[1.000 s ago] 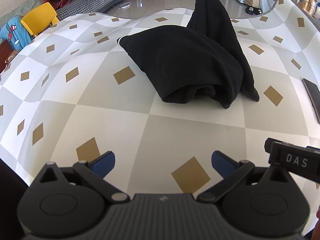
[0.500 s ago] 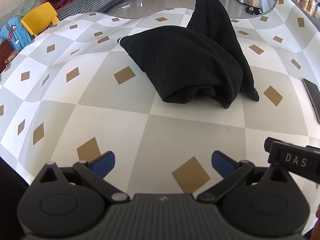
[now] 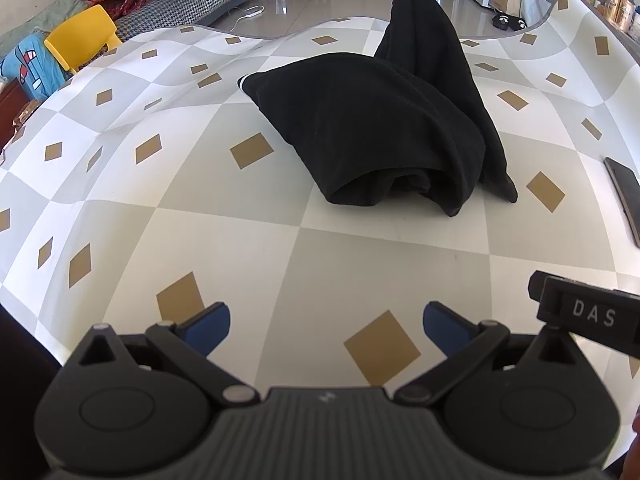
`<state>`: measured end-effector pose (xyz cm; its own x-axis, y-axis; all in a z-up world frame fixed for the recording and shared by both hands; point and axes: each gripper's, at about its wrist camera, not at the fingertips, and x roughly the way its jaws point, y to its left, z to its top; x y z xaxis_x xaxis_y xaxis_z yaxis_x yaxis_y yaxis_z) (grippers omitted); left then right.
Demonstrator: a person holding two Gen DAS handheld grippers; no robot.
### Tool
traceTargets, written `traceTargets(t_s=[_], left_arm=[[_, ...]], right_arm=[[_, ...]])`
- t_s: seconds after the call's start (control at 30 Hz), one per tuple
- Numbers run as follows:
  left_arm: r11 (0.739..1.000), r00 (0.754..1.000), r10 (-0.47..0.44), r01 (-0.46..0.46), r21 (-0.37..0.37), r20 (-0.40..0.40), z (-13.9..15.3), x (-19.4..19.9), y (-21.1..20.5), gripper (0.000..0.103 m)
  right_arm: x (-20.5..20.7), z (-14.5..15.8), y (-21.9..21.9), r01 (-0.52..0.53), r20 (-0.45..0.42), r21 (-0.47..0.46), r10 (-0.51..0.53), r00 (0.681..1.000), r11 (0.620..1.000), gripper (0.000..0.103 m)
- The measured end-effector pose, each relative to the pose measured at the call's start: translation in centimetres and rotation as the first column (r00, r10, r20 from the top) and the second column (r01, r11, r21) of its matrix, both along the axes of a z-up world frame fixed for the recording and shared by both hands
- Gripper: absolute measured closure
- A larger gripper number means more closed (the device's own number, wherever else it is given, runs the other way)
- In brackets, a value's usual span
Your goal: Fold clothes
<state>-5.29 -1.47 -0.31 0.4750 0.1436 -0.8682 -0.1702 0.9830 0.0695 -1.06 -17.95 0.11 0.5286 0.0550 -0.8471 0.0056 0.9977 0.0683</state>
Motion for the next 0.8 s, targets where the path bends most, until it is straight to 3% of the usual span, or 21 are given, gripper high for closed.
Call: traceTargets(t_s=[0.8], left_arm=[[1.0,1.0,0.008,-0.008,0.001,0.011,0.21,0.44,0.24,0.0]], right_arm=[[0.66,-0.16,0.45,0.0,-0.004,-0.007,0.0,1.0,1.0,0.021]])
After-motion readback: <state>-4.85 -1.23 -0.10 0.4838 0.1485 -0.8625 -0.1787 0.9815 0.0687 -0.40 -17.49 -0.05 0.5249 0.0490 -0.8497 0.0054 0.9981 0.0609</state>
